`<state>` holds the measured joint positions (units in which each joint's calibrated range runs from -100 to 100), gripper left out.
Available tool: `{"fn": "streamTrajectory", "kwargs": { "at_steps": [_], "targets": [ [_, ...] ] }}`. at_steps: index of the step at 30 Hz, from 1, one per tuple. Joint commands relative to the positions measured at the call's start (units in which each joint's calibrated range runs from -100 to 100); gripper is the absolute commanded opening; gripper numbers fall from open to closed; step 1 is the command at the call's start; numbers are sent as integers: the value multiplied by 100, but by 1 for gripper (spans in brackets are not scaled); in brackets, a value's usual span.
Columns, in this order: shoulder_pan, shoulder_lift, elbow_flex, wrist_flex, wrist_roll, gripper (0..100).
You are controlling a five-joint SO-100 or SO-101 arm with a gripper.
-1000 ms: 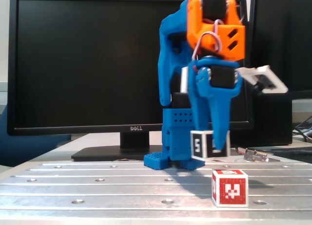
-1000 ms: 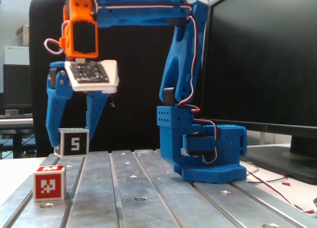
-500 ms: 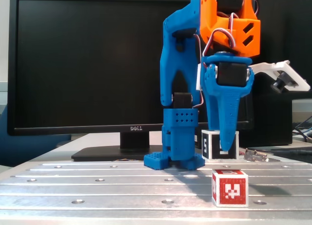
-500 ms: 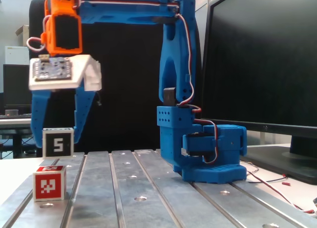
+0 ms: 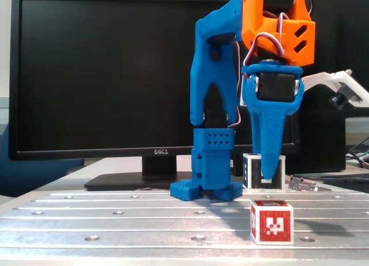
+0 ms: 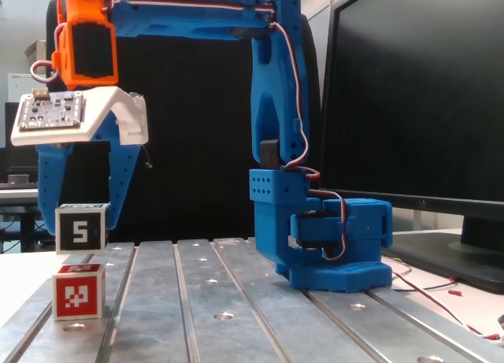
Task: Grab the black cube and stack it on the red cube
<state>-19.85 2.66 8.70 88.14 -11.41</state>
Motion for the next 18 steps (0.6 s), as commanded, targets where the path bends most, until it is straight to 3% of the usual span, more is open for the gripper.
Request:
{"fn": "streamTrajectory", "kwargs": {
  "at_steps": [1,18],
  "targets": [
    [-19,-32,-196,6,-26,18],
    [-130,-24,-169,-105,-26,18]
  ]
}}
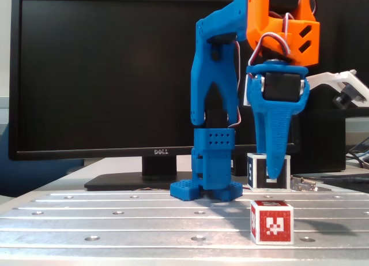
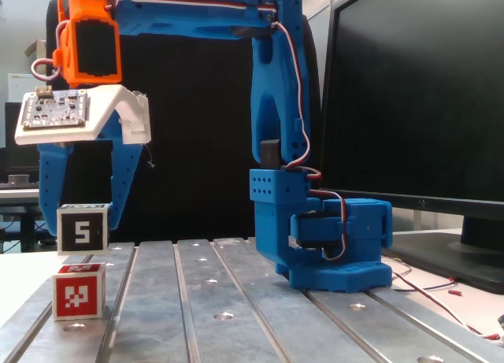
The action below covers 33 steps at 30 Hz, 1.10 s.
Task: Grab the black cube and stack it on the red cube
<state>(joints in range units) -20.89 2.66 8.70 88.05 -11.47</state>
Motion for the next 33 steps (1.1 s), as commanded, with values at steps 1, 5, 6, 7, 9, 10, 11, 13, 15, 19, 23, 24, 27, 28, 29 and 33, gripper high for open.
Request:
{"fn": "streamTrajectory", "kwargs": {
  "at_steps": [1,5,6,7,9,10,11,13,15,19,23,24,27,28,29,33],
  "targets": [
    [-26,-24,-150,-148,-21,18],
    [-19,-24,-150,-208,-21,18],
    [-19,-24,-150,-208,-21,18],
    [-19,-24,-150,-208,-21,18],
    [-19,-16,-141,-208,-21,18],
    [-12,-16,-132,-208,-21,18],
    [3,9,-123,-208,-16,18],
    [11,135,-141,-199,-16,18],
    [11,243,-141,-199,-16,18],
    [-4,318,-150,-191,0,18],
    [-4,335,-150,-182,0,18],
    [-4,343,-141,-182,0,18],
    [-12,352,-141,-191,-5,18],
    [-19,352,-141,-191,-5,18],
    [-19,360,-141,-191,-11,18],
    [-19,360,-141,-199,-16,18]
  ]
}}
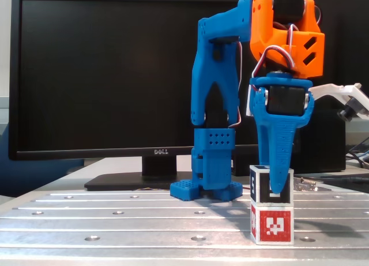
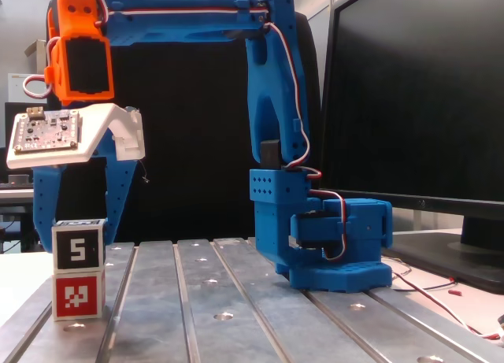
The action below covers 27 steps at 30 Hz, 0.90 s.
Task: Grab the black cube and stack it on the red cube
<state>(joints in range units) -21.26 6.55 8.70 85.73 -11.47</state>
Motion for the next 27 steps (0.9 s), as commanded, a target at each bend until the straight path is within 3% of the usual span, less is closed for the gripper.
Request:
{"fn": "streamTrajectory", "kwargs": {
  "at_steps": [1,9,27],
  "targets": [
    [26,-29,-141,33,-16,19],
    [26,-29,-141,110,16,31],
    [70,-112,-1299,1393,26,33]
  ]
}}
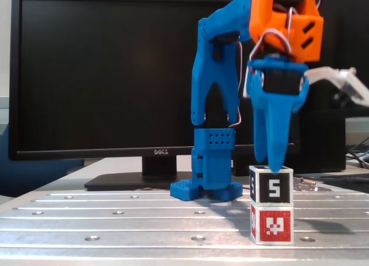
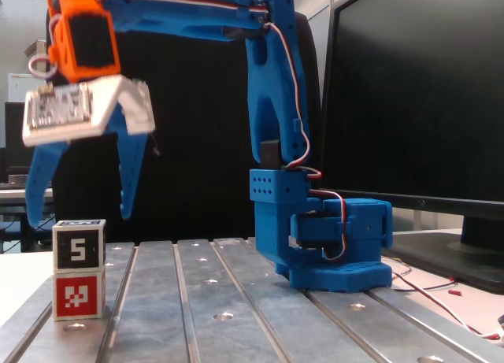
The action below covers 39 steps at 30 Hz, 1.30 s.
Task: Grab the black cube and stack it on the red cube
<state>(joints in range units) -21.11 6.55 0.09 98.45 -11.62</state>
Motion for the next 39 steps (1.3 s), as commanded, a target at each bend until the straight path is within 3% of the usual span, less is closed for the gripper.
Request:
{"fn": "streamTrajectory", "kwargs": {
  "at_steps": [1,10,20,39],
  "targets": [
    [62,-121,-511,129,42,33],
    [284,-296,-656,121,500,32],
    [1266,-923,-502,121,1373,14],
    [1650,-3997,3505,-2000,1347,1]
  ]
}}
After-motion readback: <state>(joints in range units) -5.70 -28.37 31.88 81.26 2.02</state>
